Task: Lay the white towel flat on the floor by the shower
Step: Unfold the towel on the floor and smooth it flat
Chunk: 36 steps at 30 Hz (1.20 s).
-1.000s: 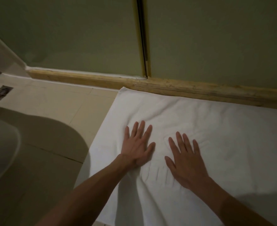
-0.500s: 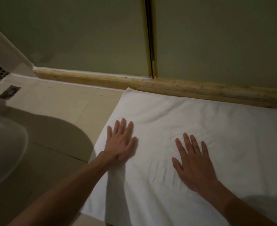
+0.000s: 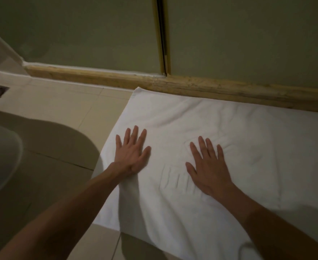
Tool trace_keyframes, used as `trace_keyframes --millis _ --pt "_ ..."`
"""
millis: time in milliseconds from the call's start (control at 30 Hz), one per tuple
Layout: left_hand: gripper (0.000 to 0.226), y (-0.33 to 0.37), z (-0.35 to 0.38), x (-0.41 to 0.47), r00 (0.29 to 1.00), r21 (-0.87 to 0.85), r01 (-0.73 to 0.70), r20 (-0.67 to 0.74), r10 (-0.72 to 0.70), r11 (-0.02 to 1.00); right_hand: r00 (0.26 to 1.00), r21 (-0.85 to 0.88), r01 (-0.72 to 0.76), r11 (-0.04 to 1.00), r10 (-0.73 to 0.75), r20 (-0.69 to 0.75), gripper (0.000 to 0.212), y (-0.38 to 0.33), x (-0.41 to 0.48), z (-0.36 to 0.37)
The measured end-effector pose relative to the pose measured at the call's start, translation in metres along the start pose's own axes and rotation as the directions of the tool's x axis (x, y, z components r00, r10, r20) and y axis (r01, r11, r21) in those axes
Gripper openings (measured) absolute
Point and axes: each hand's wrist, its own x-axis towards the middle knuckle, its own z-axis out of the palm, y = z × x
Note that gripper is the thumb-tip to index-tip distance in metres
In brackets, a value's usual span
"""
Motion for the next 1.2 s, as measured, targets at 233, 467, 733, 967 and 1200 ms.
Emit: trace_keyframes --millis 233,467,733,967,1200 --pt "0.069 0.044 0.003 -0.050 0.989 -0.087 -0.143 0.017 0.145 0.986 0.999 -0.008 0.009 1.000 -0.010 -0.037 0.074 -0.002 0.000 -0.002" --pt "0.069 0.045 0.001 -0.068 0.988 -0.005 -0.147 0.050 0.147 0.989 1.000 -0.036 0.006 0.999 -0.006 -0.016 0.068 -0.003 0.001 0.003" --pt "0.066 0.097 0.024 -0.120 0.983 -0.026 -0.175 0.047 0.176 0.984 0.995 -0.039 0.103 0.994 -0.103 0.003 0.066 -0.040 -0.038 0.008" --pt "0.066 0.084 0.027 -0.123 0.994 0.028 -0.103 0.028 0.102 0.994 0.997 -0.049 0.072 0.996 -0.072 0.000 0.067 -0.039 -0.050 0.017" --pt "0.066 0.026 0.016 -0.126 0.999 0.004 0.048 0.021 -0.048 0.999 0.997 -0.031 0.076 0.997 -0.076 -0.011 0.066 -0.038 -0.052 0.016"
